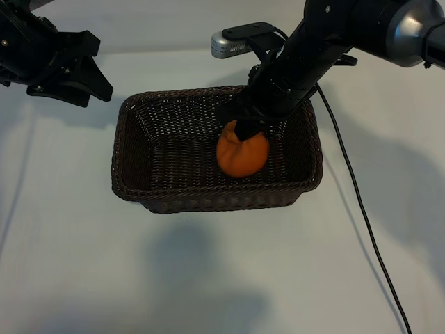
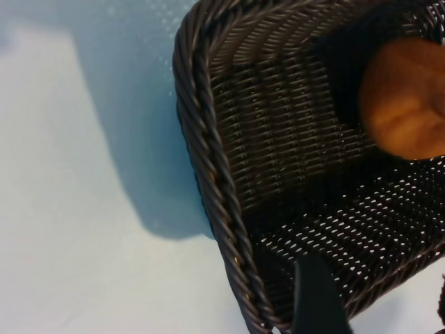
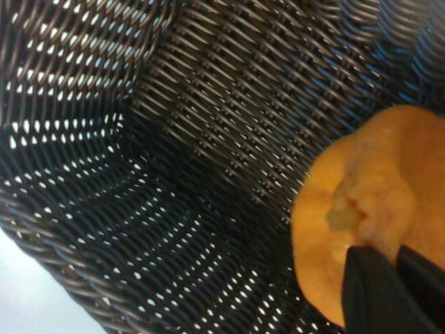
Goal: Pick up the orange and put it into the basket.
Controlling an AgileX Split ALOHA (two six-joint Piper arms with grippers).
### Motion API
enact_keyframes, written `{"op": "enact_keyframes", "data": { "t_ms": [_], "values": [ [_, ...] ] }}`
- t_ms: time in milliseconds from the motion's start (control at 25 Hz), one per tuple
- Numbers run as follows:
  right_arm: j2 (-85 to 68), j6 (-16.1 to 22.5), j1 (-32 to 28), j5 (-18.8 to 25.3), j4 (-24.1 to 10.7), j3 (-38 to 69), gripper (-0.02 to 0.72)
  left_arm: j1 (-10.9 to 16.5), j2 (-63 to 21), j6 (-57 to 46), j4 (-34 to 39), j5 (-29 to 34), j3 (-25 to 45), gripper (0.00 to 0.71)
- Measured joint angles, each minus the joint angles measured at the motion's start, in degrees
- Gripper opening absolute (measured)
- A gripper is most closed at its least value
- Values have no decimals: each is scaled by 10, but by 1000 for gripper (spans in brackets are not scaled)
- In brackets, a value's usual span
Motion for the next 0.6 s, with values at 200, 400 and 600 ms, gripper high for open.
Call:
{"op": "enact_keyframes", "data": {
  "t_ms": [200, 400, 600],
  "values": [
    [0, -1, 0, 0, 1, 0, 216, 0, 0, 0, 0, 0, 0, 458],
    [0, -1, 0, 8, 2, 0, 488, 0, 0, 0, 0, 0, 0, 458],
    [0, -7, 0, 37, 2, -13, 570, 0, 0, 0, 0, 0, 0, 458]
  ]
}}
